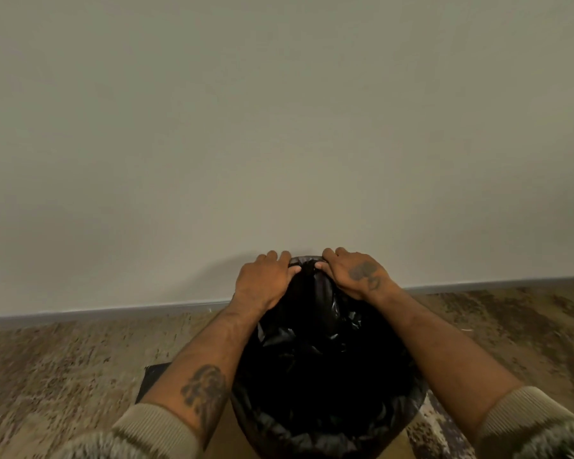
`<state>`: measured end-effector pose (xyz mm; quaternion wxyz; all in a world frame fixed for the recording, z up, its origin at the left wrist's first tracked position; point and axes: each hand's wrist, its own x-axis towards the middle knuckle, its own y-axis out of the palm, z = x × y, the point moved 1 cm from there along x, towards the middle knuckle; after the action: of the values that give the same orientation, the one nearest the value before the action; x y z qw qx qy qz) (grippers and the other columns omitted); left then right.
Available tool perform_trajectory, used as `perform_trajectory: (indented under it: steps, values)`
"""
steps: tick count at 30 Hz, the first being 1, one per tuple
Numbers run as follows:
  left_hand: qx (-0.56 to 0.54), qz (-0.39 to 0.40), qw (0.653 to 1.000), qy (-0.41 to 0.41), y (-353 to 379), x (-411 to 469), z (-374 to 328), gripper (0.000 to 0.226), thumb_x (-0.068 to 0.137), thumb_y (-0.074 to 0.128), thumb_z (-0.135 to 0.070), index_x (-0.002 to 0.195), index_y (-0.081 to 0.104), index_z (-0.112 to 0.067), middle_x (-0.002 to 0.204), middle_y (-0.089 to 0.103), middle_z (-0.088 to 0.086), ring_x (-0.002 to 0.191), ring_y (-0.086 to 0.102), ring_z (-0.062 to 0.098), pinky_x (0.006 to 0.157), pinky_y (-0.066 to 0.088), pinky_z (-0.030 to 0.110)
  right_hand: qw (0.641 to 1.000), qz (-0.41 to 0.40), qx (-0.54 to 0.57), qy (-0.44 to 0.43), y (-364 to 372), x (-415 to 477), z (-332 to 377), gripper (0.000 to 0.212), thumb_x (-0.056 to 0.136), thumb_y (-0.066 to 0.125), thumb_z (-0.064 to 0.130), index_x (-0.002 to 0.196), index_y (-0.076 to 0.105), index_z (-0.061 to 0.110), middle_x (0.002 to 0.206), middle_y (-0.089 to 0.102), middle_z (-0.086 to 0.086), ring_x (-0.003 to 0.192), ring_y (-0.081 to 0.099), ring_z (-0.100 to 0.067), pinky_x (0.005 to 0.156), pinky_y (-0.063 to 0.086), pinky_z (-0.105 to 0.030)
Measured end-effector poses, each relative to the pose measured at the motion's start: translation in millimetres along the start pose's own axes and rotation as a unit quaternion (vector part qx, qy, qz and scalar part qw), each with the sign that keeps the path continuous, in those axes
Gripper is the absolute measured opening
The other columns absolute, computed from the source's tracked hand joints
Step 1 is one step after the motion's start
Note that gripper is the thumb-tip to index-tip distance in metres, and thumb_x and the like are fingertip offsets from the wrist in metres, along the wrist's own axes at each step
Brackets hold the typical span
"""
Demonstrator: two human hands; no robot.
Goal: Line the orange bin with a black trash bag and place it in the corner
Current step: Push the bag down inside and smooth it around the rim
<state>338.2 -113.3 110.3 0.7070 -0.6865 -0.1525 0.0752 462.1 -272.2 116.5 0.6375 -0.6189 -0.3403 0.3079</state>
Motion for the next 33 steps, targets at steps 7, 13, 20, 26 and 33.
perform_trajectory:
  steps: [7,13,20,26,33]
  values:
    - [-0.083,0.052,0.995,-0.036,-5,0,13,0.051,0.101,0.023,-0.059,0.115,0.05,-0.017,0.106,0.065,0.009,0.09,0.061,0.028,0.07,0.047,0.039,0.998,0.034,0.049,0.021,-7,0,-1,0.053,0.099,0.021,0.06,0.112,0.049,0.017,0.105,0.063,-0.013,0.094,0.062,-0.033,0.073,0.044,-0.037]
    - [-0.34,-0.005,0.921,-0.187,-33,-65,27,0.065,0.093,0.05,-0.062,0.145,0.044,-0.022,0.145,0.052,0.007,0.13,0.051,0.027,0.104,0.043,0.044,0.966,-0.036,0.19,0.175,-27,-70,-15,0.057,0.097,0.042,0.054,0.144,0.039,0.022,0.136,0.051,-0.016,0.124,0.051,-0.035,0.102,0.043,-0.044]
    - [-0.608,-0.042,0.722,-0.329,-18,-157,-2,0.073,0.087,0.075,-0.025,0.148,0.036,-0.032,0.138,0.055,-0.005,0.128,0.054,0.024,0.093,0.049,0.035,0.87,-0.079,0.365,0.321,-9,-146,10,0.063,0.095,0.059,0.03,0.151,0.03,0.022,0.15,0.042,-0.009,0.136,0.041,-0.03,0.112,0.035,-0.044]
    - [-0.683,-0.075,0.609,-0.395,-5,-158,-9,0.065,0.091,0.045,0.007,0.143,0.047,-0.032,0.116,0.064,-0.006,0.106,0.061,0.013,0.087,0.054,0.037,0.737,-0.13,0.537,0.389,1,-159,17,0.048,0.1,0.044,0.01,0.144,0.043,0.03,0.137,0.053,-0.003,0.119,0.054,-0.021,0.099,0.049,-0.046]
    - [-0.452,-0.181,0.828,-0.278,-20,-189,-10,0.063,0.092,0.052,-0.059,0.145,0.041,-0.027,0.158,0.034,0.003,0.145,0.032,0.024,0.116,0.028,0.052,0.871,-0.261,0.296,0.292,-23,-173,48,0.042,0.1,0.046,0.041,0.135,0.052,0.018,0.139,0.05,-0.006,0.127,0.046,-0.021,0.109,0.038,-0.042]
